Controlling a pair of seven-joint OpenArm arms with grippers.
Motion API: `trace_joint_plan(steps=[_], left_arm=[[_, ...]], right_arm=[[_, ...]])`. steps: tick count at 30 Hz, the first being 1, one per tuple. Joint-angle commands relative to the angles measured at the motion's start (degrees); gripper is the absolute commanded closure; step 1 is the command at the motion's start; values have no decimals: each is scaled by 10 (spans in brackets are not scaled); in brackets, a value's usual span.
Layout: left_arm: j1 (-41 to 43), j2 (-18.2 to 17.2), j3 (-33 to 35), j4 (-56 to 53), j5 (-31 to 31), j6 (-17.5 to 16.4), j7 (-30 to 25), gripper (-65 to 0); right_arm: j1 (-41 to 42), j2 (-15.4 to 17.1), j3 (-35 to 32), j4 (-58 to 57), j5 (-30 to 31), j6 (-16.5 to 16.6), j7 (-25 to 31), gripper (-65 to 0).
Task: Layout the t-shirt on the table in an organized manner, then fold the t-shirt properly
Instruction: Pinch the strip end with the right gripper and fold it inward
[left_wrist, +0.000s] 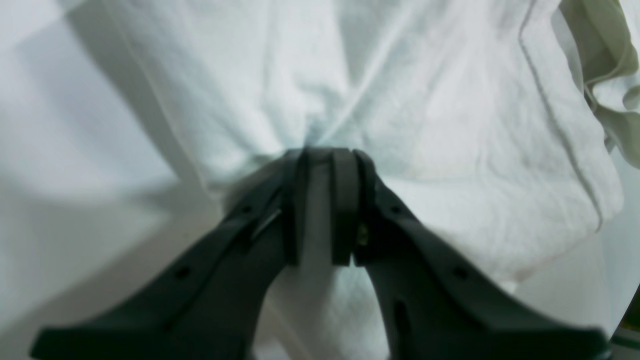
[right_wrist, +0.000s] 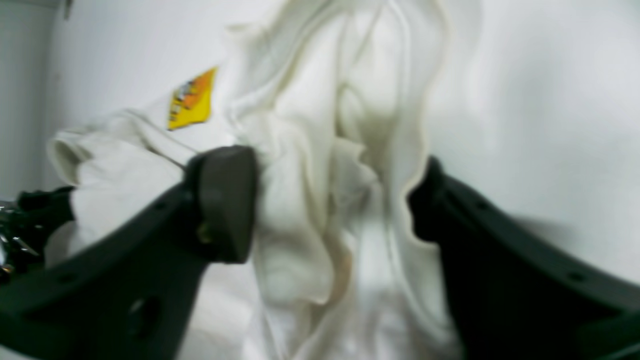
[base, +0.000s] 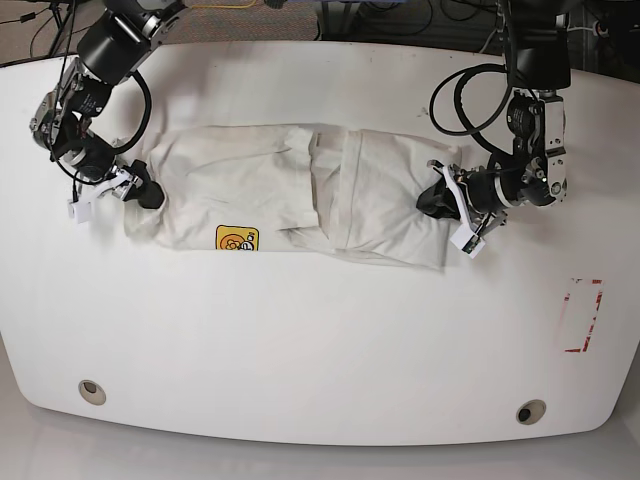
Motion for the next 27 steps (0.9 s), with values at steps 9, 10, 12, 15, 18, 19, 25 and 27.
trace_joint_plan(steps=[9,10,12,15,18,19,25,27], left_arm=[[1,-7,0,-1,41,14,37,-81],[1,-7,0,-1,42,14,37,-81],[1,-7,0,-1,42,14,37,-81],[1,-7,0,-1,42,14,37,-81],[1,-7,0,-2,42,14,37,-81],[1,-7,0,-2,42,14,37,-81],[1,-7,1,-2,42,14,37,-81],[1,-7,1,-2,42,14,37,-81]], right_arm=[[13,11,0,10,10,1,10,-419],[13,11,0,10,10,1,10,-426],[13,10,0,10,10,1,10,-422],[16,6,0,9,10,1,10,-422],[18,-5,0,9,10,1,10,-425],[22,-8,0,9,10,1,10,-425],[29,-10,0,9,14,1,9,-425],[29,-10,0,9,26,1,9,-425]])
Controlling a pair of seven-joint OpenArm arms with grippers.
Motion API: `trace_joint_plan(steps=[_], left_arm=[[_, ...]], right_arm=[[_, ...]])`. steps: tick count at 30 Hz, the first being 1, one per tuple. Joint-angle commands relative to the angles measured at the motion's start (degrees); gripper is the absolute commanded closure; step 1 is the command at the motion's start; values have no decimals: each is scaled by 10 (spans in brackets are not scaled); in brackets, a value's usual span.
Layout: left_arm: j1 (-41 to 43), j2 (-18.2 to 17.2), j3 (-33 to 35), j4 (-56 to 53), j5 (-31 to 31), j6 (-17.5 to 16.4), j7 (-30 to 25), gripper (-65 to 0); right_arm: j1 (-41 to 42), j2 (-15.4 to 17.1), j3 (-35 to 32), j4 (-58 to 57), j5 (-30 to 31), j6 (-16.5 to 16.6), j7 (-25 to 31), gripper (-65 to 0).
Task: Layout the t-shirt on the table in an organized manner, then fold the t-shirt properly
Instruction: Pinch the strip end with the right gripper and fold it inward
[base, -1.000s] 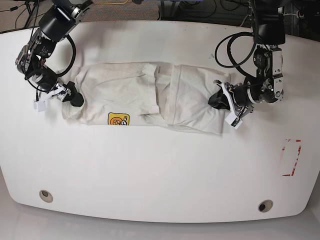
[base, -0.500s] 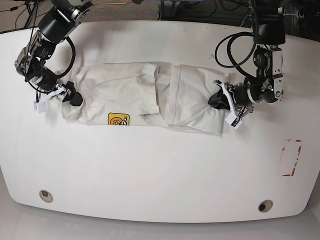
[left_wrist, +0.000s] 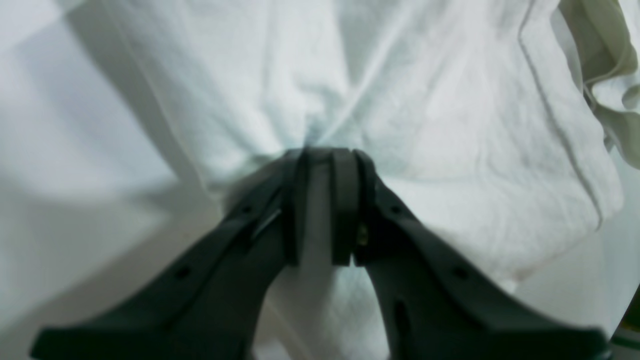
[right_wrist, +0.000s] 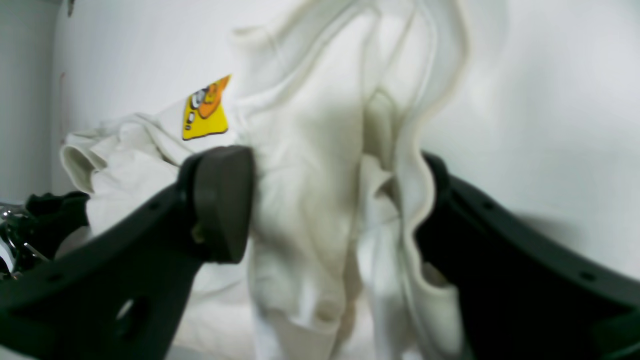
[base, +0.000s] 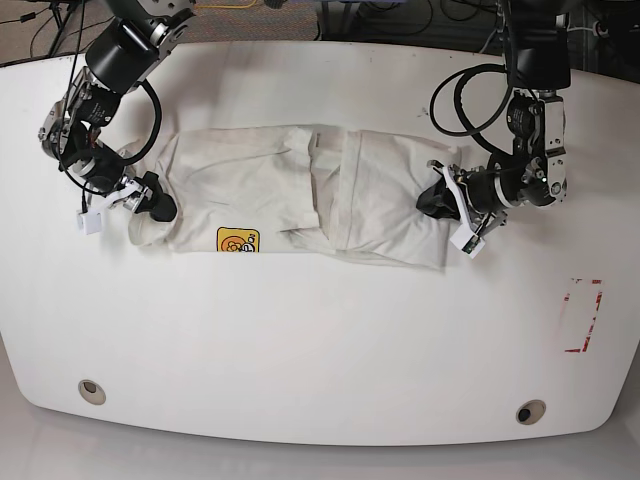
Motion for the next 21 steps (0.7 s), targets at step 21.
trace_joint_plan(steps=[21], left_arm=[[0,-7,0,-2,41,14,37,-81]], right_arm=[[19,50,-38,9,64,1,8,-425]])
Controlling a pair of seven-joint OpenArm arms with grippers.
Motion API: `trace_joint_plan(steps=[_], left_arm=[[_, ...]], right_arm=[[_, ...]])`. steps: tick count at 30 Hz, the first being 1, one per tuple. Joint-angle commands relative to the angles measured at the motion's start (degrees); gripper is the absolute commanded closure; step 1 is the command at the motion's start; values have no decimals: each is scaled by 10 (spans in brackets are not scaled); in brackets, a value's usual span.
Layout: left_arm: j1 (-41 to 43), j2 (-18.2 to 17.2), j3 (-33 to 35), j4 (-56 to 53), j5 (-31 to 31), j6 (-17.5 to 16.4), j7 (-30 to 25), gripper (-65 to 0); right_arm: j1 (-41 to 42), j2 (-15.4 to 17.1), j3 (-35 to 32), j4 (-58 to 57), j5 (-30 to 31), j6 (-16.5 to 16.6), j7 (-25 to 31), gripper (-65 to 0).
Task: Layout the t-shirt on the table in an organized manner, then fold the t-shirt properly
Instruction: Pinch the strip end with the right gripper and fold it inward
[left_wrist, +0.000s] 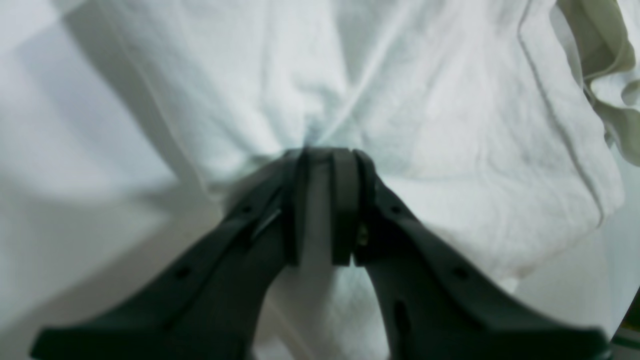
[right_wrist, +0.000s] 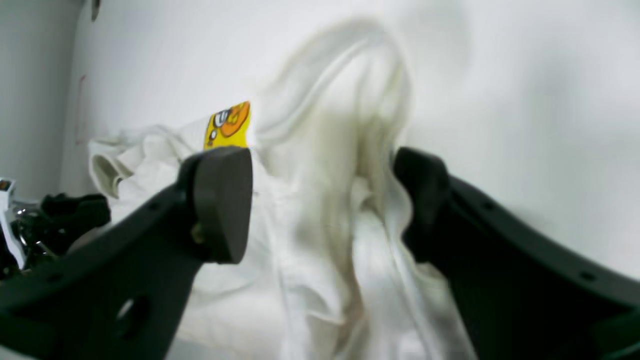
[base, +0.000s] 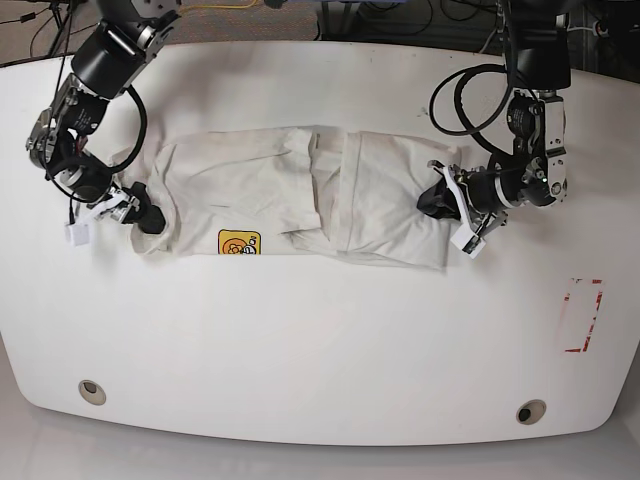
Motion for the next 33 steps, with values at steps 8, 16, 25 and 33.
trace_joint_plan(steps=[8,16,25,33], left_arm=[[1,-7,1,-2,40,14,37,-81],[1,-7,1,-2,40,14,37,-81],[2,-7,1,-2,40,14,37,-81],[2,-7,1,-2,40,14,37,-81]], right_arm=[[14,23,-26,10,-3,4,7,-425],[9,13,-49,10,-53,4,45,-425],[0,-5,-56,10,-114,4,64,-425],[-2,-3,-84,11,-121,4,67,-417]])
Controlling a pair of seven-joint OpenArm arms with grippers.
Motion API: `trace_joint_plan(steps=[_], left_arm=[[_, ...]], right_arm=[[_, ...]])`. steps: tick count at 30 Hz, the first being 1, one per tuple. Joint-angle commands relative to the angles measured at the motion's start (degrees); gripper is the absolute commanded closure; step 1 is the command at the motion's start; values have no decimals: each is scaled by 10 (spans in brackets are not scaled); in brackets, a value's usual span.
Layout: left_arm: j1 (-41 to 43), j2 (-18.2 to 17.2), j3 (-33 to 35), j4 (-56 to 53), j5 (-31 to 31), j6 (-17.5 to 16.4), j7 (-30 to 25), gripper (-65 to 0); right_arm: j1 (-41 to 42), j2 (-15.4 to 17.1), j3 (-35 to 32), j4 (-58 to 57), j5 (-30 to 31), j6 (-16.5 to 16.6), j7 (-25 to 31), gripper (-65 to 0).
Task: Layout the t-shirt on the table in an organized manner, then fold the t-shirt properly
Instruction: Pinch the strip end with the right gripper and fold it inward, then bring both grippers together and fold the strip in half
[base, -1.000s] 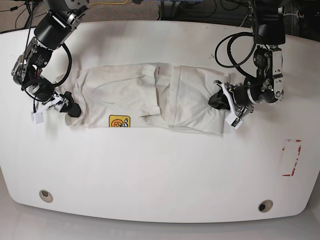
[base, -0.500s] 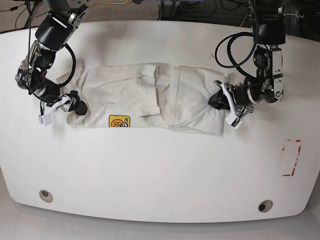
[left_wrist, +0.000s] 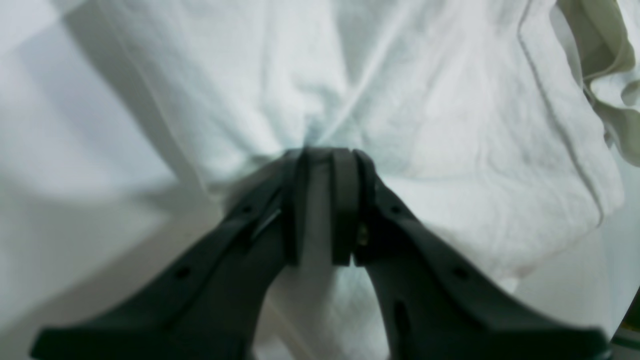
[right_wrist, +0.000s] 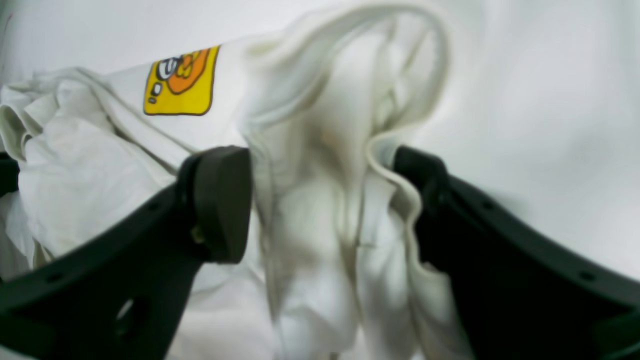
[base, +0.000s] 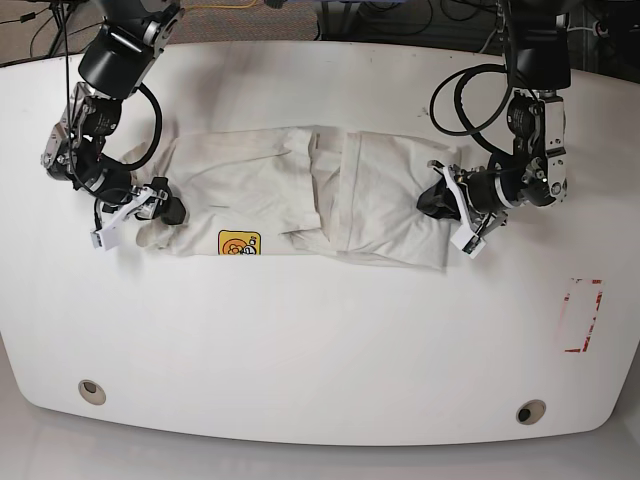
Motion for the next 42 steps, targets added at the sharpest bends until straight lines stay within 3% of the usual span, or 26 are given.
trace_joint_plan(steps=[1,5,11,13,29,42], left_arm=[[2,-7,0,-2,40,14,37,-81],[2,-7,0,-2,40,14,37,-81],[2,-7,0,-2,40,14,37,-81],[2,-7,0,-2,40,14,37,-81],[2,-8,0,-2,40,14,37,-81],[0,-7,0,-24,40,14,37,-81]], right_arm=[[6,7,1,9,-2,1,3,-415],[5,8,1,9,-2,1,21,-346],[-2,11,0,9,-3,1,46,-86],[-2,17,0,9,-3,1,52,-43],[-2,69,7,9,-3,1,58,-41],[-11,62,17,41,0,1,45,-40]])
